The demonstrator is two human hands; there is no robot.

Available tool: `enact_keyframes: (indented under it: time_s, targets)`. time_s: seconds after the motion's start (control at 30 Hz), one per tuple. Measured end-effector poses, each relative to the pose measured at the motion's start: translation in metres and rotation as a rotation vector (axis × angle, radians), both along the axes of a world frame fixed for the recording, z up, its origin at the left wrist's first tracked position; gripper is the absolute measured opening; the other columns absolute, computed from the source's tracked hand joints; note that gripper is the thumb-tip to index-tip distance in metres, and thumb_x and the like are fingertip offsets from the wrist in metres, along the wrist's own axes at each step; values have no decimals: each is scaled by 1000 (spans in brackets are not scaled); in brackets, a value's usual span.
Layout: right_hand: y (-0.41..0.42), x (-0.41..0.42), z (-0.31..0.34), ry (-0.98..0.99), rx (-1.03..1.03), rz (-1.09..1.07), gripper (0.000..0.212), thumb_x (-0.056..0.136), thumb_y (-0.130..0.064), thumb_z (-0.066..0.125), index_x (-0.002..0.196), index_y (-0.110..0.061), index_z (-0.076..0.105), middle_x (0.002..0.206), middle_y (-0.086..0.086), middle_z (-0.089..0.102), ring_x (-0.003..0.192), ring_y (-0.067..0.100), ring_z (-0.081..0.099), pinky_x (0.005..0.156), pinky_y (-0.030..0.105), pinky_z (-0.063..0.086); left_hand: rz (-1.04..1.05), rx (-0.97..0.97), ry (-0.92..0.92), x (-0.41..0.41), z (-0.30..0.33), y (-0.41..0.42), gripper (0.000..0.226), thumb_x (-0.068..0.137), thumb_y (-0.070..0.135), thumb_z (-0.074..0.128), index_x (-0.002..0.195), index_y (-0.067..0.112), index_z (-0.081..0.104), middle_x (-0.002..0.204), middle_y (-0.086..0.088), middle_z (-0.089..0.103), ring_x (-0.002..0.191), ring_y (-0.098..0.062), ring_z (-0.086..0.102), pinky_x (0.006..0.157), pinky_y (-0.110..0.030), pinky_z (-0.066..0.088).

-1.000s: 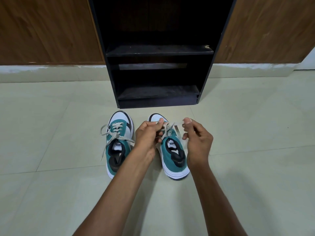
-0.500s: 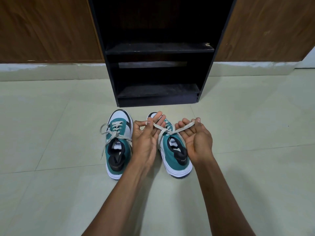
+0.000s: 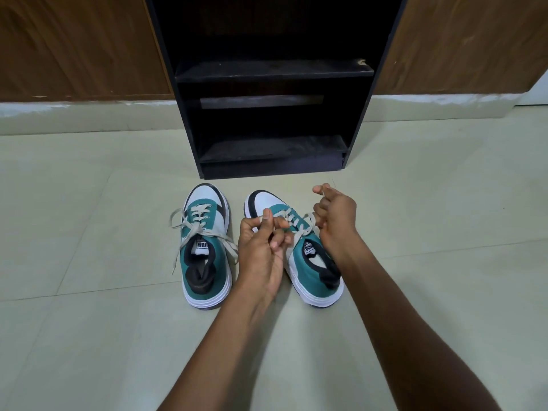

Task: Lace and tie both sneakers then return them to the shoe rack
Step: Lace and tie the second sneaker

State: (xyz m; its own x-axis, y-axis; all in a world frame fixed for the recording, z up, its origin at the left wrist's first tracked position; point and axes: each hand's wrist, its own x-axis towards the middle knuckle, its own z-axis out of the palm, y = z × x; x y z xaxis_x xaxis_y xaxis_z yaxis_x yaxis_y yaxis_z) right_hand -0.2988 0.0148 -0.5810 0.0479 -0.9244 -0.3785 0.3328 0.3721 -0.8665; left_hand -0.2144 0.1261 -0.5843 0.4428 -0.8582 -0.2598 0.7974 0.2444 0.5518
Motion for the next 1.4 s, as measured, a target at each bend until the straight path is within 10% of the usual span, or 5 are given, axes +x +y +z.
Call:
enact_keyframes:
  time_s: [1.0,1.4]
  targets:
    - [-16,17,-31,440,-311,76,39,96,-25,53,64,-27,73,65,-19,48,61,1,44,63,26,37,32,132,152,-8,-7,21,18,100,2,51,85,11,47,53,-7,55,32,-8,34,45,-23,42]
    - [4,-10,-12,310,-330,168,15,96,-14,62,107,-15,71,62,-2,57,53,11,48,53,21,44,-10,144,-137,4,15,20,12,96,-1,57,92,9,52,77,-15,73,51,-15,57,76,-37,52]
